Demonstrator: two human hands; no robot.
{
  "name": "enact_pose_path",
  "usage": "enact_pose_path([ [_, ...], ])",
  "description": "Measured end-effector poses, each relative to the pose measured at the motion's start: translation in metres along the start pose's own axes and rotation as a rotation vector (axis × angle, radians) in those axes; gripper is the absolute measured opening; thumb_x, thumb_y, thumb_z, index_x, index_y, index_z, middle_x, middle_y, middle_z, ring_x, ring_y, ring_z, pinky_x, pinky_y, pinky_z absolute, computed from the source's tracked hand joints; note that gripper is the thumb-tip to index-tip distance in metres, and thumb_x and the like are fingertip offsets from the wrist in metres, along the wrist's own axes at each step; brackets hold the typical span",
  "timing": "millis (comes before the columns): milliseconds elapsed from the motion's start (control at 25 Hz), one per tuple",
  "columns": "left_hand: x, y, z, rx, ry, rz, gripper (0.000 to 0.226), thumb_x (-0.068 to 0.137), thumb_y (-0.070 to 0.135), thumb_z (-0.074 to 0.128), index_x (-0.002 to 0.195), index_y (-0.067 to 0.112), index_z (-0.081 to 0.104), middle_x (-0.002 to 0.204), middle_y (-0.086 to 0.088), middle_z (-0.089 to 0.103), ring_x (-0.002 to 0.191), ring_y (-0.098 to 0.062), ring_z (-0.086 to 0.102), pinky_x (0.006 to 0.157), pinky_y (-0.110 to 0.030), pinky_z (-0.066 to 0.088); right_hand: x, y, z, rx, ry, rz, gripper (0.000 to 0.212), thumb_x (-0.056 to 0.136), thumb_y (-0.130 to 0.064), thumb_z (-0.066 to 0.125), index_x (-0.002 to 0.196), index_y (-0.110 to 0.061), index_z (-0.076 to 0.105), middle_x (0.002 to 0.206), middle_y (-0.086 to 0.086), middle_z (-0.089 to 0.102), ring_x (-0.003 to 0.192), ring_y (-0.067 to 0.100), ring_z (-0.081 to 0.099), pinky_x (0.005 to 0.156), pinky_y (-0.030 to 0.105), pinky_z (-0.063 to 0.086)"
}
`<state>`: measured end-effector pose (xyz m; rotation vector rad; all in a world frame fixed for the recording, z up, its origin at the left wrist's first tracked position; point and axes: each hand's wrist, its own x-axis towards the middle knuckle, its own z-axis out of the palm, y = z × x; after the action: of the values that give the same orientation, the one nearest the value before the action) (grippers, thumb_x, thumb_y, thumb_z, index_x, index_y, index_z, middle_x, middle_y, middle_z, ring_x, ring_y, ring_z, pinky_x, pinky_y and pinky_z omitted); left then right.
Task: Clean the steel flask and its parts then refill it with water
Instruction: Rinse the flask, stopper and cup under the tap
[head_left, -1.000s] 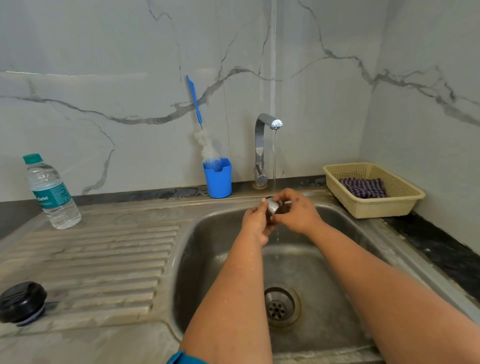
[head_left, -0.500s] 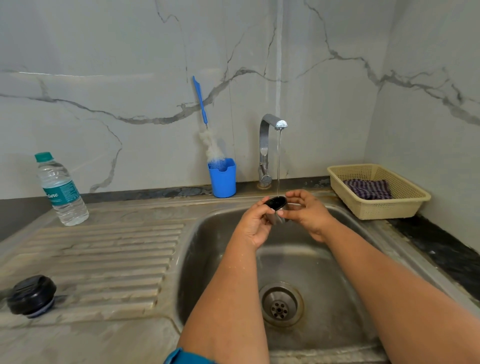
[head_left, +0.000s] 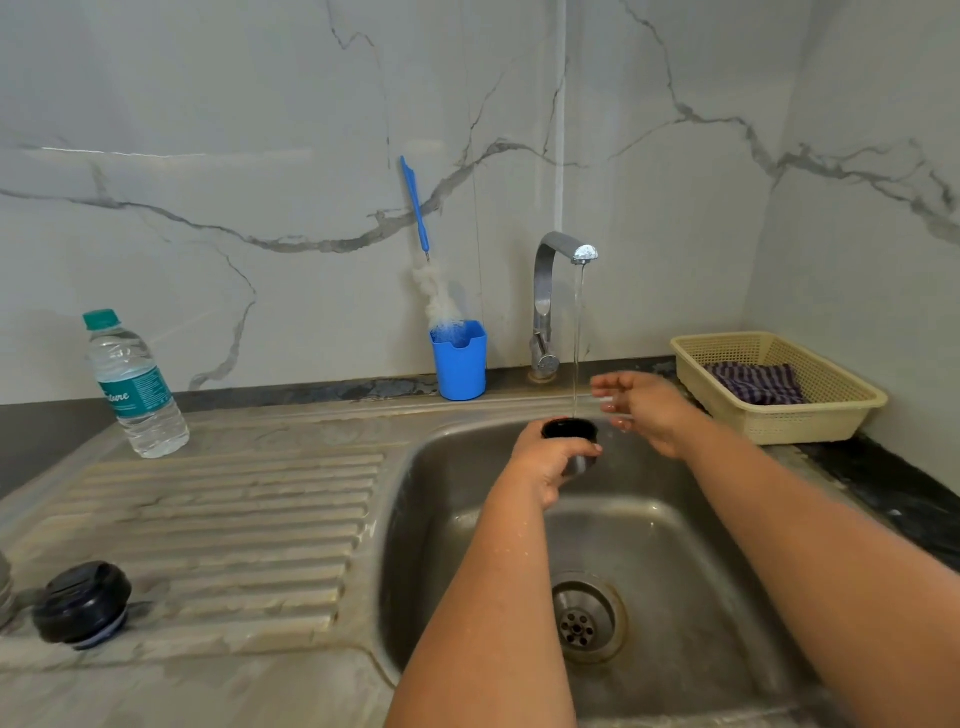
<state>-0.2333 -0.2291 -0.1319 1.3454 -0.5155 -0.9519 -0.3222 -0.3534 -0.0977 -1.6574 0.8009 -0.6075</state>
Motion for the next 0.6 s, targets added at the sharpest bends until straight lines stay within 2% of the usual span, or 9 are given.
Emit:
enact_pose_path([
  [120,0.006,-0.001,0.000,-0.011,0.042,-0.027,0.050,0.070,-0.011,0.075,0.111,0.013,0.061,0.098,-0.011,0.069,0.086,-0.024,0.063,0.077,-0.035,0.049,0.028,-0.029,-0.011,-0.171,-0.082,-0.070,0.048,0.093,0.012,0.037,0.125,-0.016,0.060,0.132,0.000,0.058,0.106,0.014,0.052,0.080,0.027,0.042],
  [200,0.010,-0.005,0.000,0.004,0.067,-0.005,0.039,0.070,-0.015,0.073,0.096,0.012,0.063,0.082,-0.006,0.071,0.077,-0.021,0.062,0.071,-0.031,0.049,0.045,-0.050,-0.012,-0.281,-0.089,-0.090,0.056,0.089,0.016,0.035,0.126,-0.016,0.062,0.135,-0.003,0.054,0.097,0.009,0.051,0.077,0.024,0.041],
  [280,0.014,-0.005,-0.001,-0.011,0.065,0.002,0.039,0.070,-0.017,0.072,0.091,0.014,0.061,0.080,-0.005,0.070,0.076,-0.020,0.062,0.073,-0.031,0.052,0.063,-0.065,-0.006,-0.331,-0.128,-0.097,0.061,0.086,0.018,0.034,0.127,-0.018,0.062,0.137,-0.003,0.053,0.111,0.014,0.050,0.085,0.027,0.039],
  [360,0.017,-0.005,0.000,-0.048,0.060,0.007,0.047,0.070,-0.017,0.072,0.104,0.012,0.060,0.094,-0.010,0.068,0.084,-0.022,0.062,0.082,-0.036,0.053,0.077,-0.070,0.004,-0.334,-0.235,-0.075,0.066,0.083,0.019,0.034,0.128,-0.022,0.060,0.136,-0.004,0.056,0.121,0.020,0.047,0.087,0.031,0.036],
  [400,0.018,-0.004,0.000,-0.048,0.063,0.012,0.049,0.070,-0.018,0.072,0.107,0.012,0.059,0.096,-0.011,0.067,0.084,-0.021,0.061,0.083,-0.036,0.053,0.082,-0.070,0.010,-0.329,-0.301,-0.052,0.068,0.083,0.019,0.033,0.130,-0.023,0.059,0.134,-0.005,0.057,0.118,0.019,0.049,0.084,0.032,0.036],
  [480,0.020,-0.004,0.001,-0.040,0.069,0.017,0.042,0.072,-0.019,0.070,0.094,0.014,0.058,0.086,-0.007,0.064,0.077,-0.018,0.059,0.081,-0.034,0.052,0.088,-0.063,0.018,-0.309,-0.378,-0.029,0.065,0.083,0.017,0.034,0.130,-0.022,0.057,0.129,-0.003,0.060,0.109,0.019,0.053,0.077,0.033,0.035],
  [600,0.019,-0.004,0.002,-0.014,0.069,0.020,0.042,0.072,-0.021,0.068,0.082,0.018,0.056,0.073,-0.002,0.065,0.073,-0.018,0.057,0.081,-0.035,0.049,0.092,-0.053,0.013,-0.225,-0.338,-0.018,0.066,0.080,0.017,0.030,0.125,-0.022,0.061,0.126,-0.004,0.063,0.079,0.016,0.042,0.061,0.028,0.028],
])
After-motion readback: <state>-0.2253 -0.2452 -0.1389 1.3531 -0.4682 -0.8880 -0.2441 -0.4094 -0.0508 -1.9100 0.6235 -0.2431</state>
